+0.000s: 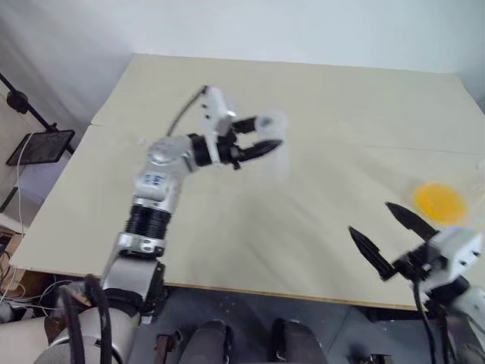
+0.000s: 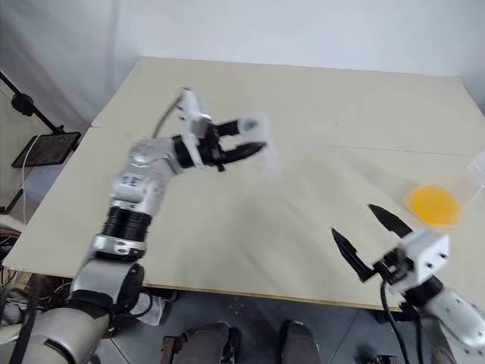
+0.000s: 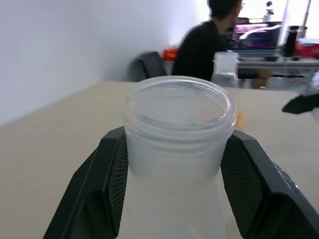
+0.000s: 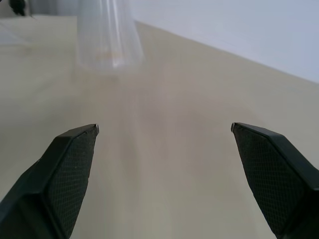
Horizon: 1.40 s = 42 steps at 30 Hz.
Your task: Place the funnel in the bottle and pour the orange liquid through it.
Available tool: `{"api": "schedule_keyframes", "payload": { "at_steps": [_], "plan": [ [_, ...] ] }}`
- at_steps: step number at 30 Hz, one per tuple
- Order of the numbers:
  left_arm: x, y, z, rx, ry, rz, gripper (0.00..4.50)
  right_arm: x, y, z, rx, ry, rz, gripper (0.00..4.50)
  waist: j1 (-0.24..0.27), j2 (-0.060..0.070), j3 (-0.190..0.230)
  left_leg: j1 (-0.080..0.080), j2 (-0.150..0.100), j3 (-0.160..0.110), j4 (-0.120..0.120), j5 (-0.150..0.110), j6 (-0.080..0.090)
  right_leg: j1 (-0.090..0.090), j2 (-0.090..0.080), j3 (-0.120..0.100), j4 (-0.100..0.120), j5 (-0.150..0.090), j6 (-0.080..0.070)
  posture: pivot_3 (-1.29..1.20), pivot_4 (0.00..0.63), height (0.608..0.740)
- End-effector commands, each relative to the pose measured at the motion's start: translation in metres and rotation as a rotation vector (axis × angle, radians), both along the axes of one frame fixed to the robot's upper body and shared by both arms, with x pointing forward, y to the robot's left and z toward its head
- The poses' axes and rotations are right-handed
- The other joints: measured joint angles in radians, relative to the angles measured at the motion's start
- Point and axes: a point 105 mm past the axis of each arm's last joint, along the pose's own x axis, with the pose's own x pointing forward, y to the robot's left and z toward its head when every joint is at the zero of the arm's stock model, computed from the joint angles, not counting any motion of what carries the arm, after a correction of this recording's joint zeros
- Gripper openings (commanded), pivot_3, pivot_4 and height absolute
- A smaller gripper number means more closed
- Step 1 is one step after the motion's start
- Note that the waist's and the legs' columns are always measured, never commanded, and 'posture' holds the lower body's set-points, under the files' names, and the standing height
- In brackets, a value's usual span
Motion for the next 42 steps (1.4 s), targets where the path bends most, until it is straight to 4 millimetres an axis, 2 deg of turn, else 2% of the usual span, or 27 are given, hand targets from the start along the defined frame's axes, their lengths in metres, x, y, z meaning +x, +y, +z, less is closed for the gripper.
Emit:
{"api": "schedule_keyframes", "payload": {
  "at_steps": [1,9,20,26,27,30,36,39,40,42],
  "plan": [
    [0.005,-0.019,0.002,0.026,-0.066,-0.017,2.32,-0.012,-0.001,0.014,-0.011,-0.071,-0.056,4.50,-0.005,-0.001,0.000,0.000,0.000,0.001,0.000,0.000,0.000,0.000,0.000,0.001,0.000,0.000,0.000,0.00,0.150,0.740],
    [0.015,-0.043,-0.012,0.043,-0.053,-0.020,2.32,-0.021,0.006,0.014,0.016,-0.096,-0.118,4.50,-0.016,-0.001,0.000,0.000,0.002,0.007,-0.002,0.001,0.001,-0.002,0.001,0.005,-0.004,0.000,0.000,0.00,0.150,0.740],
    [0.012,-0.044,-0.028,0.063,-0.023,-0.046,2.32,-0.007,0.015,0.019,0.033,-0.143,-0.084,4.50,-0.014,-0.001,0.000,-0.001,0.001,0.007,-0.001,0.001,0.002,-0.002,0.000,0.004,-0.004,0.000,0.000,0.00,0.150,0.740],
    [0.007,-0.040,-0.036,0.059,0.024,-0.083,4.30,0.013,0.020,0.022,0.033,-0.159,-0.011,4.50,-0.017,-0.001,0.000,0.000,0.001,0.007,-0.001,0.001,0.002,-0.002,0.000,0.004,-0.003,0.000,0.000,0.00,0.150,0.740],
    [0.007,-0.038,-0.036,0.058,0.033,-0.077,4.47,0.015,0.020,0.025,0.033,-0.166,-0.005,4.50,-0.017,-0.001,0.000,0.000,0.001,0.007,-0.001,0.001,0.002,-0.002,0.000,0.004,-0.003,0.000,0.000,0.00,0.150,0.740],
    [0.010,-0.033,-0.035,0.064,0.021,-0.052,4.47,0.019,0.020,0.027,0.024,-0.171,0.018,4.50,-0.016,-0.001,0.000,-0.001,0.001,0.007,-0.001,0.001,0.002,-0.002,-0.001,0.004,-0.003,0.000,0.000,0.00,0.150,0.740],
    [0.013,-0.002,-0.013,0.010,-0.049,-0.021,4.47,0.028,0.022,0.028,0.017,-0.157,0.087,4.50,-0.025,-0.001,0.000,-0.001,0.001,0.006,-0.001,0.001,0.002,-0.002,-0.001,0.004,-0.002,0.000,0.000,0.00,0.150,0.740],
    [0.003,0.028,-0.009,0.001,-0.069,-0.065,4.47,0.035,0.023,0.028,0.015,-0.147,0.127,4.50,-0.031,-0.001,0.000,0.000,0.001,0.005,-0.001,0.001,0.002,-0.003,-0.001,0.004,0.001,0.000,0.000,0.00,0.150,0.740],
    [0.006,0.044,-0.005,-0.013,-0.099,-0.014,4.47,0.038,0.025,0.027,0.009,-0.137,0.153,4.50,-0.032,-0.001,0.000,0.001,0.001,0.005,-0.001,0.001,0.002,-0.003,-0.001,0.004,0.002,0.000,0.000,0.00,0.150,0.740],
    [0.008,0.061,-0.001,-0.030,-0.132,0.051,4.47,0.041,0.026,0.025,0.002,-0.126,0.182,4.50,-0.031,-0.001,0.000,0.001,0.001,0.005,-0.001,0.001,0.002,-0.003,-0.001,0.004,0.002,0.000,0.000,0.00,0.150,0.740]
  ]
}}
